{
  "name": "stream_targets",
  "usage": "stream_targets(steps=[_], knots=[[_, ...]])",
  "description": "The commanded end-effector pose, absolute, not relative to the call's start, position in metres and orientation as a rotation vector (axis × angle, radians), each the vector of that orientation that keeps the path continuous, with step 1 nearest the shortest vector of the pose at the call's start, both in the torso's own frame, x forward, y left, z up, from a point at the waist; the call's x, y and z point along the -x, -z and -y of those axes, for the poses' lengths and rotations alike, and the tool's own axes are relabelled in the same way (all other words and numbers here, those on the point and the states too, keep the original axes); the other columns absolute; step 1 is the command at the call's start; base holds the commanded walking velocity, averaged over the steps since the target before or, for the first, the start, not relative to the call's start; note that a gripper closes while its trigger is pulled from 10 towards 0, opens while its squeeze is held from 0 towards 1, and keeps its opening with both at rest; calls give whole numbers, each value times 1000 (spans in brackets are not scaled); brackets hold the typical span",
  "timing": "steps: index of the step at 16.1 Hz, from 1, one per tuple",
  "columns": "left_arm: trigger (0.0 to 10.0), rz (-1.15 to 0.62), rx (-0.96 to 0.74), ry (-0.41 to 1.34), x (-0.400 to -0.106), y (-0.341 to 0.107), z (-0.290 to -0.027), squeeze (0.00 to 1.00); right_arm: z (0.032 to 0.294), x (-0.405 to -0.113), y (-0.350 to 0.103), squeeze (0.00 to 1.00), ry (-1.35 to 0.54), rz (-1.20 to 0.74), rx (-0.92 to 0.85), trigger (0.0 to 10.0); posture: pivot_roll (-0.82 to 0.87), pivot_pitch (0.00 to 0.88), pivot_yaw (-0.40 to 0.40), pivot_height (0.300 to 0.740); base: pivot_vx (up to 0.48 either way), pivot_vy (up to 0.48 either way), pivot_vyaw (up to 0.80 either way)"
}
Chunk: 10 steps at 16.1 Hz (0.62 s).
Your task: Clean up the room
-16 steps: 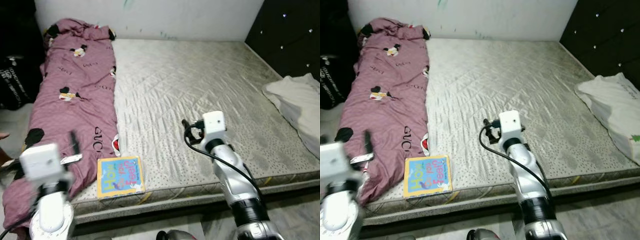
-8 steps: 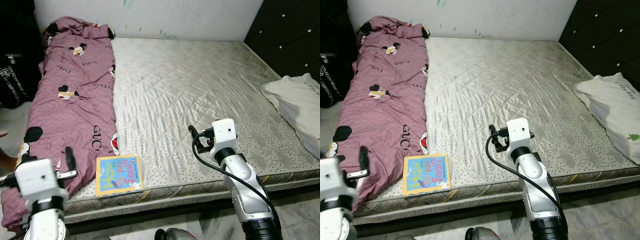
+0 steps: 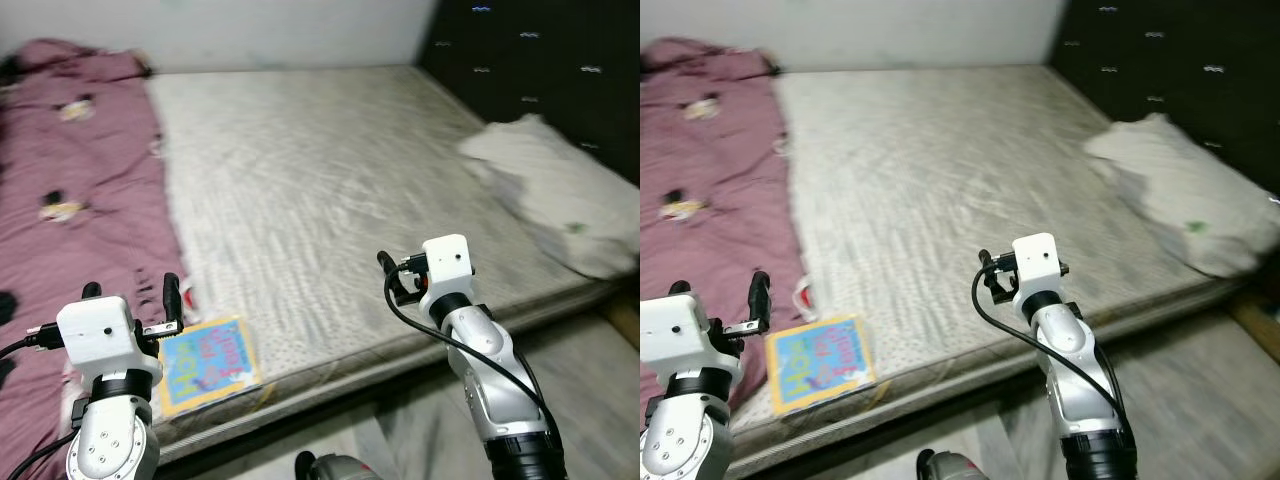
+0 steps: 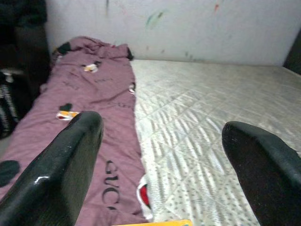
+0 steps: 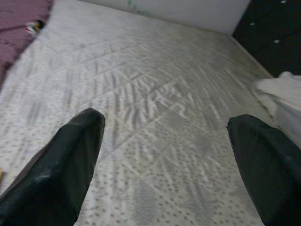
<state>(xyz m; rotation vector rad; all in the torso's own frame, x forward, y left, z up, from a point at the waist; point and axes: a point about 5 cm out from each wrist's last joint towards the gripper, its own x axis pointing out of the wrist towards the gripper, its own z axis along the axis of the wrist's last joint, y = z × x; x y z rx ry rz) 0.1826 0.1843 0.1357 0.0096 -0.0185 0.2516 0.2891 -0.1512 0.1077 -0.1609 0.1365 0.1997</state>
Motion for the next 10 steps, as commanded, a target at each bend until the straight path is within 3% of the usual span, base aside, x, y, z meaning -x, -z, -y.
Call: stream_targets(steps=[1,6,10], knots=[[10000,8,-6,-270,-181,-135,-185,0,152,-293,-112,0,-207,-129,172,10000,60,65,-94,740,0,0,0],[10000,0,-8,-257,-187,-136,-180,0,143,-293,-113,0,-258,-116,203,10000,63,69,-95,740,0,0,0],[10000,-12,10,-248,-189,-135,-178,0,145,-294,-113,0,-245,-120,197,10000,63,71,-93,740,0,0,800]])
